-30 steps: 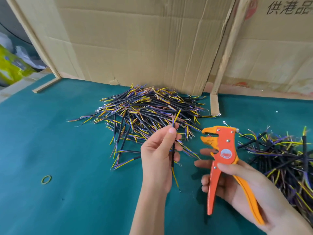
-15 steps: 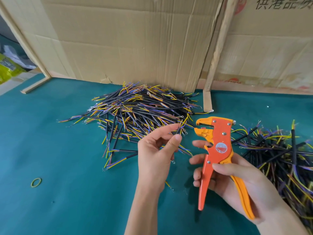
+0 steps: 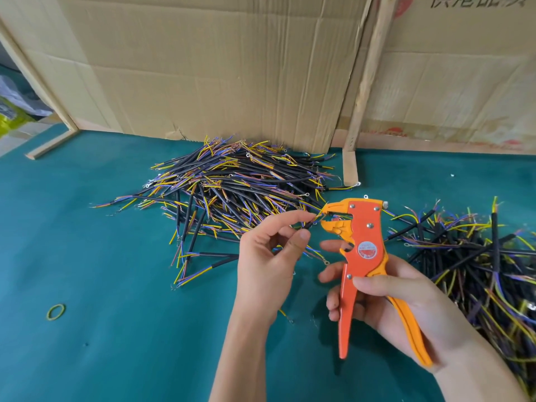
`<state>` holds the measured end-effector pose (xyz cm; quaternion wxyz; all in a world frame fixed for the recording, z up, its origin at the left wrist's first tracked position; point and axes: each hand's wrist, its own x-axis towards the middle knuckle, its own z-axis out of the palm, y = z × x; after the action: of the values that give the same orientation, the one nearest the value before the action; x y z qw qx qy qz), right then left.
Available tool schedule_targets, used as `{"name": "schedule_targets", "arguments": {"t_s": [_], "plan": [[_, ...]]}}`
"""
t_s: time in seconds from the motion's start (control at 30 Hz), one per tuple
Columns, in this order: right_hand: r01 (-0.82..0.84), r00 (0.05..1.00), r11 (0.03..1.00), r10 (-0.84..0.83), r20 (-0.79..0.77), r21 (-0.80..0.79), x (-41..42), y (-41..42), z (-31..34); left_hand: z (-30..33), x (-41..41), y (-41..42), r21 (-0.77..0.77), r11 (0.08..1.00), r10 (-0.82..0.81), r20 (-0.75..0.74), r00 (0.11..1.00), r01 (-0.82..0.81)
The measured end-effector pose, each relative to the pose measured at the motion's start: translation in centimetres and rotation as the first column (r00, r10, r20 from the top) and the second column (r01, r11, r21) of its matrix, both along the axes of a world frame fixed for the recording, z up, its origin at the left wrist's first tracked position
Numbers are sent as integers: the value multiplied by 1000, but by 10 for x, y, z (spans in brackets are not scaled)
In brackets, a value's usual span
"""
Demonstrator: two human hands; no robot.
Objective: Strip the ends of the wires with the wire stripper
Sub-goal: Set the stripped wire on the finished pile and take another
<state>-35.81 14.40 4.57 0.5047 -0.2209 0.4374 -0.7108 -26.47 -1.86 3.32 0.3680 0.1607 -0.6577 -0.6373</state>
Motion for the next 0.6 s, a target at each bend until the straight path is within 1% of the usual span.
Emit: {"name": "schedule_targets", "arguments": {"t_s": [0.23,0.6], "plan": [[-36,998,999,39,-53,41,0,2,2,-1,-1,-1,-83,995,66,46,997,-62],[17,999,996,-14,-34,87,4,0,5,-1,1,-3,-171,983,73,74,995,-59]]}}
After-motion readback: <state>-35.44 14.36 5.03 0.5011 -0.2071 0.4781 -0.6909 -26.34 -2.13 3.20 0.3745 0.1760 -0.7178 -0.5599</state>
